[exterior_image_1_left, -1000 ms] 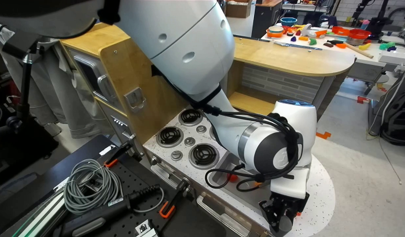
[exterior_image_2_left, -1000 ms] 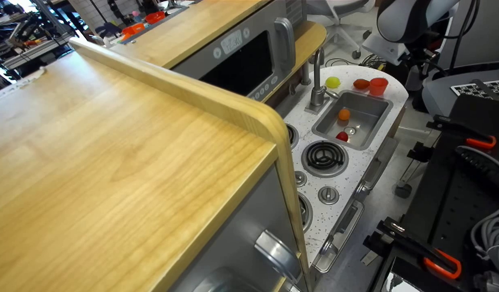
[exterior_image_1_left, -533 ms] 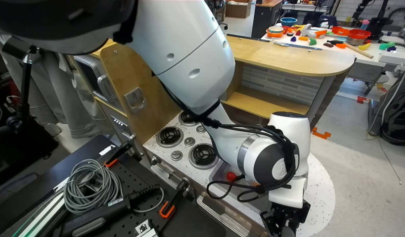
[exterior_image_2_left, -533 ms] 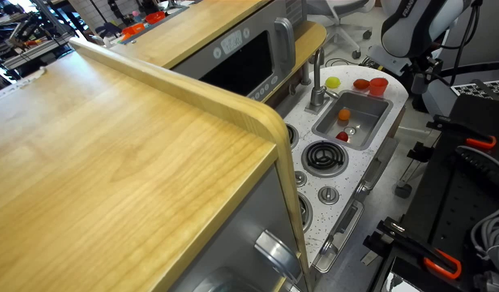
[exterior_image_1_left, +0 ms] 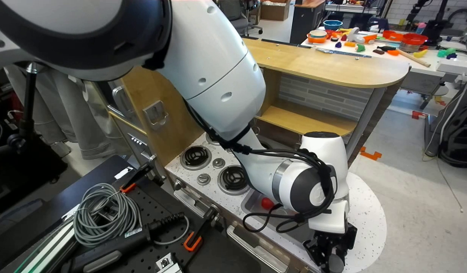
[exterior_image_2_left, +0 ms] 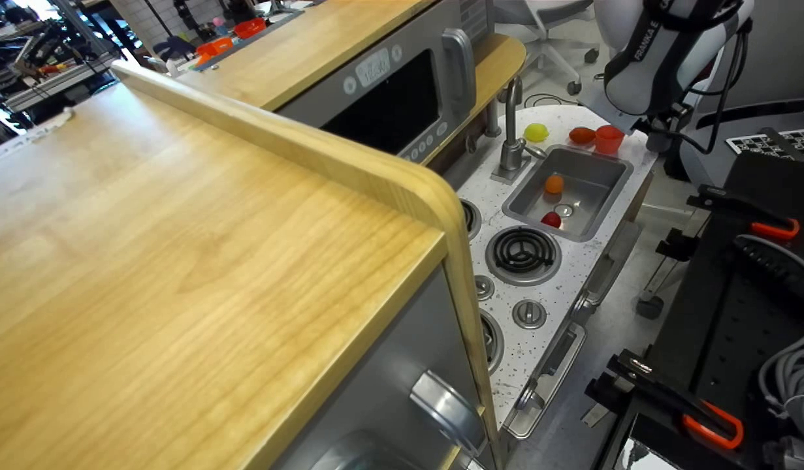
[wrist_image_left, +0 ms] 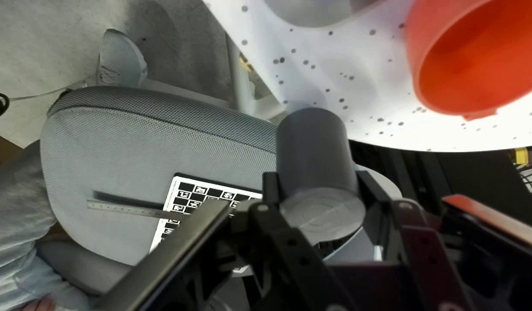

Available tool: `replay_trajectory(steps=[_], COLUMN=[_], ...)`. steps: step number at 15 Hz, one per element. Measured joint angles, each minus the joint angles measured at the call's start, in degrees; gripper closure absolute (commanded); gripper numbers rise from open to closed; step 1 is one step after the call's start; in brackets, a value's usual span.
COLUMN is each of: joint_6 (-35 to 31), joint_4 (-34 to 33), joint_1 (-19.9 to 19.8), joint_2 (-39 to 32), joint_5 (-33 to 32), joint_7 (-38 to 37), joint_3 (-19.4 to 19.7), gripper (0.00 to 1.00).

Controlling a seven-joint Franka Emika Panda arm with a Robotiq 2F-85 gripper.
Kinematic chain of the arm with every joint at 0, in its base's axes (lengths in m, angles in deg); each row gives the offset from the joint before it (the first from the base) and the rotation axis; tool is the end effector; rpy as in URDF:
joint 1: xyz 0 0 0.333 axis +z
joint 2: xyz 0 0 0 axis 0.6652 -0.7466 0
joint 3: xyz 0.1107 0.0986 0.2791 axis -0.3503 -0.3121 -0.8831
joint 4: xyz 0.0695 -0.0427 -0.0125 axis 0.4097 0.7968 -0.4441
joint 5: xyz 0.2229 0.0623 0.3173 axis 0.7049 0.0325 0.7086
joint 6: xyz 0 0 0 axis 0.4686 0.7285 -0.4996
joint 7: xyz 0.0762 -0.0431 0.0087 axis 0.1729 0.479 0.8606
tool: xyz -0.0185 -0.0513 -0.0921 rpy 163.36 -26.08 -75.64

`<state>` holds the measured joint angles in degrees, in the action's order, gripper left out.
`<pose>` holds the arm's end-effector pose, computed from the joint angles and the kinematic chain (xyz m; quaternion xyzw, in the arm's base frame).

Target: Remove the grey object from the orange cup on the right side of the countertop

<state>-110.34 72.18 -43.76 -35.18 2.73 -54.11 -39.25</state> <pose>0.5198 -0.3422 0.0177 0.4880 -0.8321 0.1206 0.2344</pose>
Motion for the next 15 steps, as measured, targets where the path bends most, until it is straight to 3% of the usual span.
replay_trajectory(steps=[5,6,7,9,12,15], joint_6=[-1.0,-1.0,-1.0,-1.0,-1.0,-1.0], joint_4=[-1.6,-1.8,-2.0,-2.4,-3.0,-3.4], joint_1=[0.6,0.6,0.6,0.6,0.6,0.6], joint_2=[-0.4,-0.5,-0.7,-1.3,-2.2,-2.9], joint_5=[0.0,0.0,0.0,0.1,0.1,0.1], joint_7=[0.0,0.0,0.0,0.0,0.0,0.0], joint_3=[0.0,0.0,-0.1,-0.1,-0.1,-0.2], gripper=[0.78,0.72,0.30,0.23,0.01,0.00])
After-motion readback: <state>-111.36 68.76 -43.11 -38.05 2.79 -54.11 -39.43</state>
